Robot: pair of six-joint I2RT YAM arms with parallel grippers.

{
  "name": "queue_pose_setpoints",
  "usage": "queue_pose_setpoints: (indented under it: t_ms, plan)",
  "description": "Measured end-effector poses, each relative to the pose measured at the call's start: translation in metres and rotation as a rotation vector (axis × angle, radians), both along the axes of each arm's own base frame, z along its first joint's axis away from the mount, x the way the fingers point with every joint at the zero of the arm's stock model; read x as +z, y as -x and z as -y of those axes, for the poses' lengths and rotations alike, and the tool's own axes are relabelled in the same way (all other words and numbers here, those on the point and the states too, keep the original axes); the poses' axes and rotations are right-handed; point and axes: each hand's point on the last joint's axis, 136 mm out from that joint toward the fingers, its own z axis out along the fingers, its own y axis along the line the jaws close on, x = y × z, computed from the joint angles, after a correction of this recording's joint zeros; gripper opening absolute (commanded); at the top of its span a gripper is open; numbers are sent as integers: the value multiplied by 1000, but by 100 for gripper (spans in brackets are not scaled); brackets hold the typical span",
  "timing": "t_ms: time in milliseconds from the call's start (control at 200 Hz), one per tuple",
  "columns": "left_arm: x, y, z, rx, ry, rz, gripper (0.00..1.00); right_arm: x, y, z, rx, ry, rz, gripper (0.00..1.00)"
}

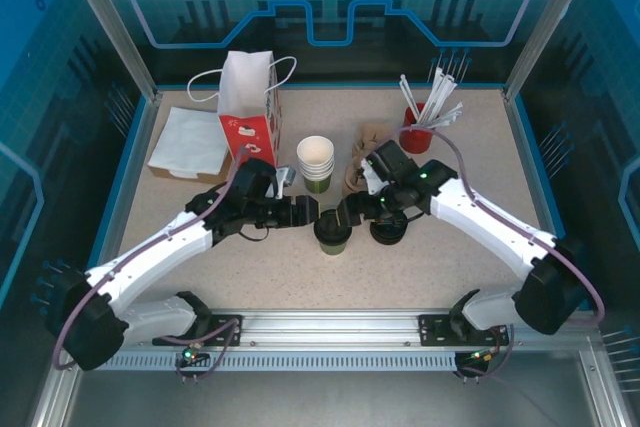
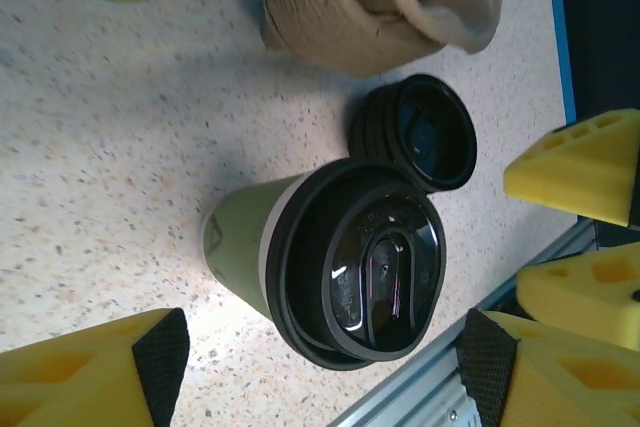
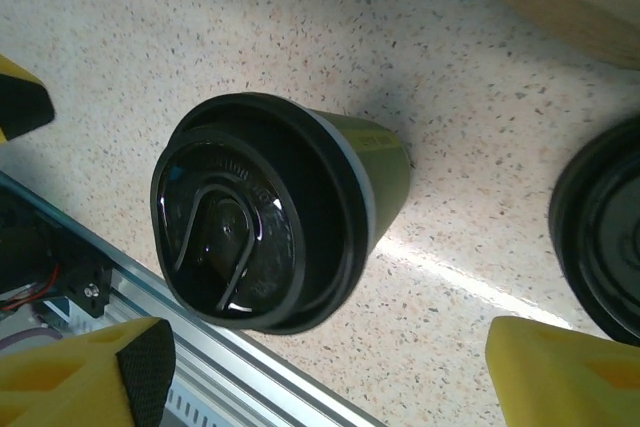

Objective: Pack the takeout coffee

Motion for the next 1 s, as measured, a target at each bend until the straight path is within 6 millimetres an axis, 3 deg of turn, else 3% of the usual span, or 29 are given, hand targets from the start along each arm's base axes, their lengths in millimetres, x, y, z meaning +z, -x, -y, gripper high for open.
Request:
queue_pose_setpoints:
  t_ms: [395,1001]
  plan:
    - [-20,3,10,-29,5,-96,70,-20,-6,-4,-3,63,-33,73]
    - [-45,1,13,-38,-31,-154,64,-30,-9,-5,-4,92,-59,60]
